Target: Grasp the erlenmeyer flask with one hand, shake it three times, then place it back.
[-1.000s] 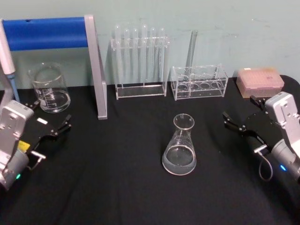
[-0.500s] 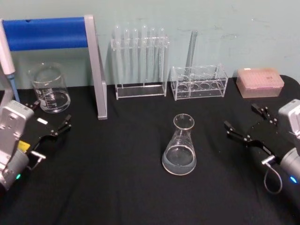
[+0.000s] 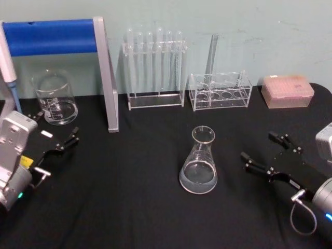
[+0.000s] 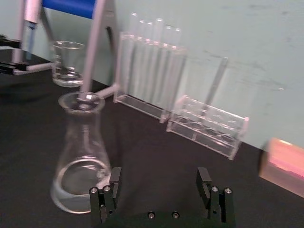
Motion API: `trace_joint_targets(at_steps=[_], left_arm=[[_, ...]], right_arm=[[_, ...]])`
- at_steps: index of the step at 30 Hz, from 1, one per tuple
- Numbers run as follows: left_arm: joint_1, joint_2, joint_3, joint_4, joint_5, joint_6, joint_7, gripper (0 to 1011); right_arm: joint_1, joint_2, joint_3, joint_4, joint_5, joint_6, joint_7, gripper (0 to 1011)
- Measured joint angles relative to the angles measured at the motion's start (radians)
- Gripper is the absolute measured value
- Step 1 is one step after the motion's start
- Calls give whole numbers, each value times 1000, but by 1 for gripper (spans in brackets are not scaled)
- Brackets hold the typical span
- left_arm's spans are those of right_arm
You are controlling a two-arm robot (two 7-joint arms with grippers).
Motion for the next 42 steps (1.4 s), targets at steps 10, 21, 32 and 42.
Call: trace_joint_targets(at_steps=[10,21,32,42], left_arm=[[0,0,0,0,0,0,0,1001],[0,0,0,0,0,0,0,1001],[0,0,0,0,0,0,0,1001],[0,0,0,0,0,0,0,1001]], right_arm=[[-17,-19,-13,-38,13,11,79,1003],[19,-76,-39,-34,2,42,139,1003],[77,-146,-57,10,-34,70,155,1003],[137,-213,-65,68,-63,96,159,1003]])
